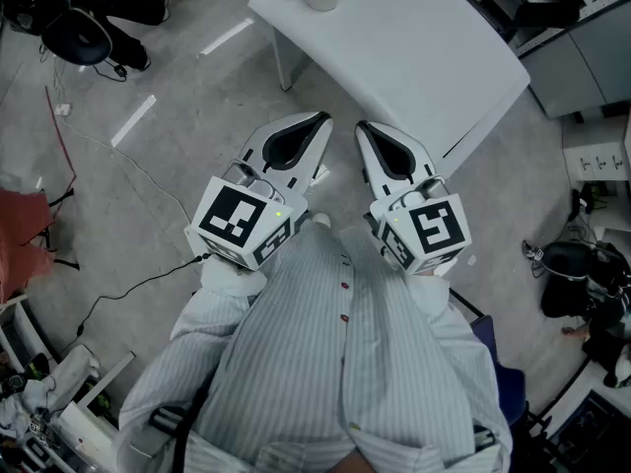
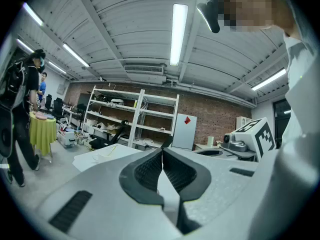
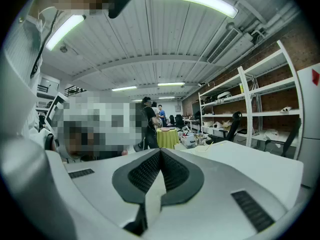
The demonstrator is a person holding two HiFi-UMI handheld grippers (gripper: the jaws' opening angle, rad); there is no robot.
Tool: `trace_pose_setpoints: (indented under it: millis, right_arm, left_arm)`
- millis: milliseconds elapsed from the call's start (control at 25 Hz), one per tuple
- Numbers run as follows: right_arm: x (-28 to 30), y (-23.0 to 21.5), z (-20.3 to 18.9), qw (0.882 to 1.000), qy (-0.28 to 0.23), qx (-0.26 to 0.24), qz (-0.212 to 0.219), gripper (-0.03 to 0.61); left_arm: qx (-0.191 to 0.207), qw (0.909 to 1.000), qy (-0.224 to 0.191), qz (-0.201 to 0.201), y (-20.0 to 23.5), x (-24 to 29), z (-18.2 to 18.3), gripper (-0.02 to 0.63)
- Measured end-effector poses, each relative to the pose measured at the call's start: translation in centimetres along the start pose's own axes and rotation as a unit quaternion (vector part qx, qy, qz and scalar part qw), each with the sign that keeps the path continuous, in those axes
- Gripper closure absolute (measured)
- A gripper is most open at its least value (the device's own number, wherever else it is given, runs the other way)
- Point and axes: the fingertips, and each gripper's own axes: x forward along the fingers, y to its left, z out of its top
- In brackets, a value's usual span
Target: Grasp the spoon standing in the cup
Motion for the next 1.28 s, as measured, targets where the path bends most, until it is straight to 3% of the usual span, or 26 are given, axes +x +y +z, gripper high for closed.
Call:
trace_pose_setpoints:
  millis: [440, 720, 960, 1280]
  right_arm:
    - [-2.1, -0.9, -0.8, 1.000, -0.010, 0.009, 0.005, 0.569]
    - [-0.8, -1.3, -0.6, 1.000, -0.015, 0.016, 0.012, 0.569]
    - [2.8, -2.3, -0.2, 1.000, -0.016, 0.014, 0.007, 0.569]
    - [12.0, -3.5, 1.1, 1.000, -0.003, 0.020, 0.002, 0.569]
  left_arm:
    - [0.008, 0.9998, -0.004, 0.020, -1.5, -0.3, -0.5, 0.603]
    - [0.012, 0.9991, -0.005, 0.041, 0.4, -0.8, -0.3, 0.603]
    - [0.012, 0.9992, -0.006, 0.039, 4.0, 0.0, -0.2, 0.603]
    - [0.002, 0.9996, -0.001, 0.027, 13.3, 2.8, 1.4, 0.603]
